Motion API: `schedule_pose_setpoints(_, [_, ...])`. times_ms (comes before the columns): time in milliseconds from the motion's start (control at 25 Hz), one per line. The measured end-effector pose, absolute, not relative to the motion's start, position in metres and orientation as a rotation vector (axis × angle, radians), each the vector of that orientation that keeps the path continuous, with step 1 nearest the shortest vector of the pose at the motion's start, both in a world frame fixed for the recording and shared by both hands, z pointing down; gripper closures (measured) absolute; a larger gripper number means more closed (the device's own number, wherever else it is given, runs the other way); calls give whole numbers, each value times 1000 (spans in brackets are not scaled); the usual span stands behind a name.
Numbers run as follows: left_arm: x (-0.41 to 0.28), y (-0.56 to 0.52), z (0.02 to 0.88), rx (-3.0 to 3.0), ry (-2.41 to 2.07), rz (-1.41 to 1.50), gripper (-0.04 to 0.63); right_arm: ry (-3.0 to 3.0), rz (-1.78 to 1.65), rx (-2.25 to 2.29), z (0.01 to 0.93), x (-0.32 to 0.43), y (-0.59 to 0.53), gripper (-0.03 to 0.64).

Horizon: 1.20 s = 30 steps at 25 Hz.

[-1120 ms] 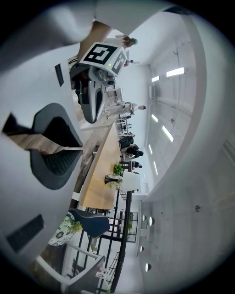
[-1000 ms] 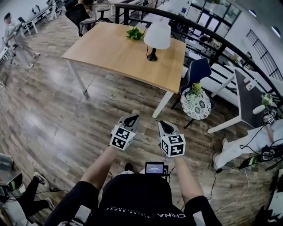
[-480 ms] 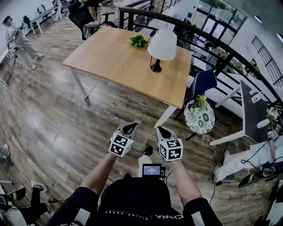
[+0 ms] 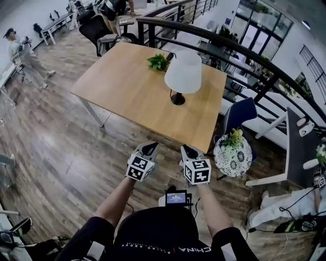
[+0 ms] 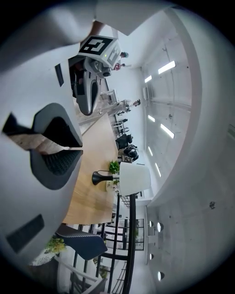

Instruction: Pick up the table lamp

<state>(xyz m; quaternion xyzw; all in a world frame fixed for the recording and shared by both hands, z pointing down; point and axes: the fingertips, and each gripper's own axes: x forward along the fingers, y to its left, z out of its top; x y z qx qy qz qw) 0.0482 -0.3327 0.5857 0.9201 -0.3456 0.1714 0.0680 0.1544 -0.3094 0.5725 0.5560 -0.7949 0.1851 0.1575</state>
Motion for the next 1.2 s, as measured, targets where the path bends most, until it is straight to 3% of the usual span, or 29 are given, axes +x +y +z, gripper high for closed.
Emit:
schedule_pose_setpoints(440, [127,-431,576,2780,-1039,572,577,-2283,576,1591,570,233,-414,574])
schedule_pose_setpoints(1200, [127,-497,578,2881,-707,478,577,-2134,562,1787,561,196,-465,574])
